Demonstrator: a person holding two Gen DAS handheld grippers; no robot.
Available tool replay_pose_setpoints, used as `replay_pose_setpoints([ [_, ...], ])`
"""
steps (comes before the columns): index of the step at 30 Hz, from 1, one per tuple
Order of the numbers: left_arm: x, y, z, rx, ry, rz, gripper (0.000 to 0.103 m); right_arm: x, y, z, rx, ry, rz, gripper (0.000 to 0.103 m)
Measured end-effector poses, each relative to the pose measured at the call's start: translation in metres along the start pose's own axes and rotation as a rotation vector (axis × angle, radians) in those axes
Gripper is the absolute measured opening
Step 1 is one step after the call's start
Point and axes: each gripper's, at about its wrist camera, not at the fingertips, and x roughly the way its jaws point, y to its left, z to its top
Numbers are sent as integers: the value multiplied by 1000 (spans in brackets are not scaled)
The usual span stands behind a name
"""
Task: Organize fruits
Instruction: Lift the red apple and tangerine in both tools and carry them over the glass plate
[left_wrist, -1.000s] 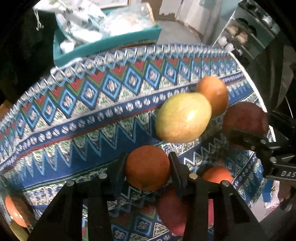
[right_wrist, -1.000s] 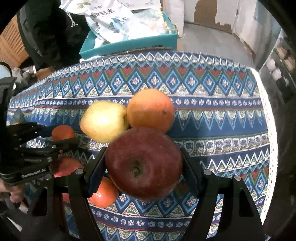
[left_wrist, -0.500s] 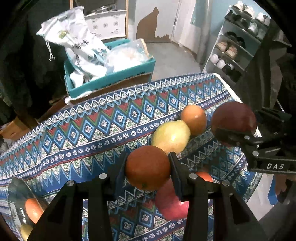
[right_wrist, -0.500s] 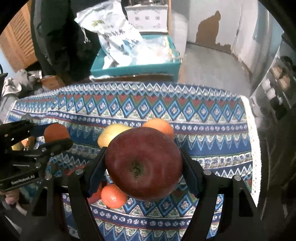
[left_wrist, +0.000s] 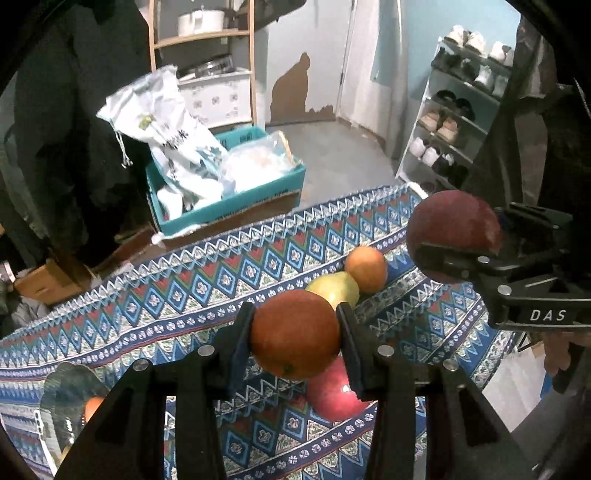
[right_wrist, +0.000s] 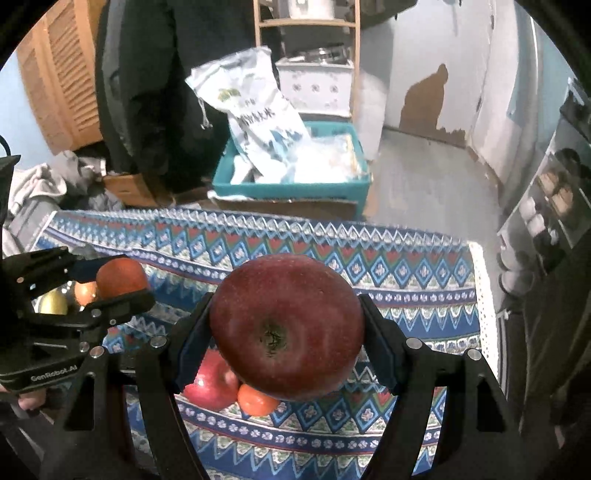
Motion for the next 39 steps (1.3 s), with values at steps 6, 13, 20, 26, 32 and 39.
replay_pose_setpoints([
  [6,-27,3,2,1,-45,-3,45,-19,12,8,-15,-40,22,75],
  [13,-59,8,0,13,-99,24,45,-33,34,19,-49,-78,58,75],
  [20,-86,21,-7,-9,-132,28,45,-44,62,29,-92,-104,102,75],
  [26,-102,41,-16,-41,-148,45,45,-47,88,38,-128,-117,135,75],
  [32,-115,62,-24,-82,-160,72,45,-45,112,47,-155,-116,165,75],
  [39,-130,87,-37,-127,-175,98,45,-40,142,55,-187,-112,194,75],
])
